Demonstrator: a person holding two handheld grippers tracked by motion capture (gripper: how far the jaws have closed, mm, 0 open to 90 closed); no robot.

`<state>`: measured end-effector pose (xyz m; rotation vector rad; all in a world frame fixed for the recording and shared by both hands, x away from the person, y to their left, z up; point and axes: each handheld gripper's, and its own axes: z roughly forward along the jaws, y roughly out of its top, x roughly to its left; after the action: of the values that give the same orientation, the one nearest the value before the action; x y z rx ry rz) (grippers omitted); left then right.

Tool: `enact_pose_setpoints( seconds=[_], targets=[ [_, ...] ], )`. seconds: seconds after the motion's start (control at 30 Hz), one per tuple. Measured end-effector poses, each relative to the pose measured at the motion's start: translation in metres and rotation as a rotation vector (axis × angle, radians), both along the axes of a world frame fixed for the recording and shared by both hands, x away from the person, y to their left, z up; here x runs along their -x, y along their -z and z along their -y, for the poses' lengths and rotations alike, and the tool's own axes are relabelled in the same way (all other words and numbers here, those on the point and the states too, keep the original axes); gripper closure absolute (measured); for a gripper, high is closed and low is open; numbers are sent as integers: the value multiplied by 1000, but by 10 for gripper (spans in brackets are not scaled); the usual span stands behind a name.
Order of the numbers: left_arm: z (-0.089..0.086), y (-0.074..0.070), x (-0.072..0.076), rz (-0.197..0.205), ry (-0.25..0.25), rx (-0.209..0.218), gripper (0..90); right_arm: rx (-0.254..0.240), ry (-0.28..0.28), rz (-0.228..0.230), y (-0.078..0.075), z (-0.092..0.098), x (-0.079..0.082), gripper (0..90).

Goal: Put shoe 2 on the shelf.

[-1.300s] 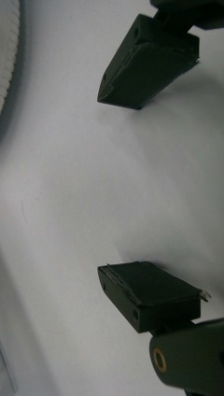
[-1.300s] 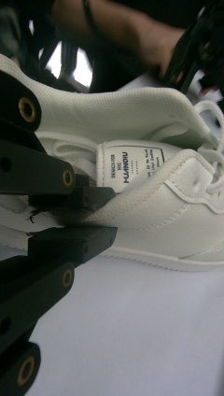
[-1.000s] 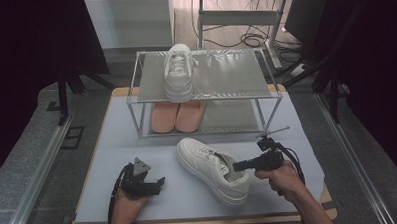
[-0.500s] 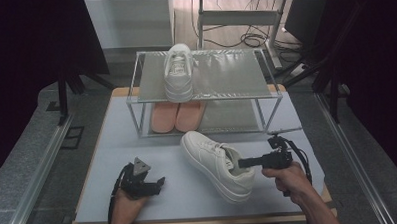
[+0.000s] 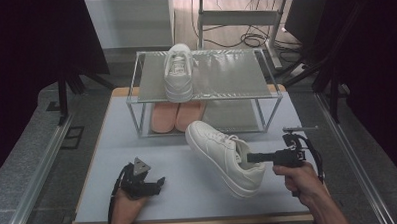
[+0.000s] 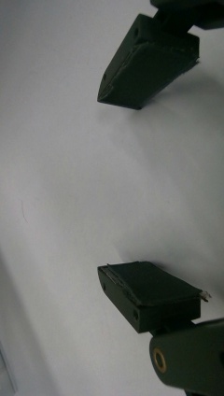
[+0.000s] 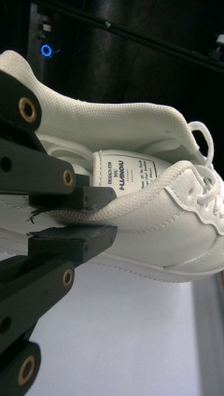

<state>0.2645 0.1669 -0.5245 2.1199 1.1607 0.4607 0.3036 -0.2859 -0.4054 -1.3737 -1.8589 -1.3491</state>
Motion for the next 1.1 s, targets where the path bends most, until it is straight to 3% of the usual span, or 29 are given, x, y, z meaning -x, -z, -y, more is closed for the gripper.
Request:
enact_pose_setpoints(
  seconds=[0.43, 1.1],
  targets=[
    [1, 0, 1, 7, -9, -13, 135, -83, 53, 6, -16, 13, 0, 805],
    [1, 0, 1, 9, -10, -21, 123, -191, 114, 38, -57, 24, -2, 805]
  ],
)
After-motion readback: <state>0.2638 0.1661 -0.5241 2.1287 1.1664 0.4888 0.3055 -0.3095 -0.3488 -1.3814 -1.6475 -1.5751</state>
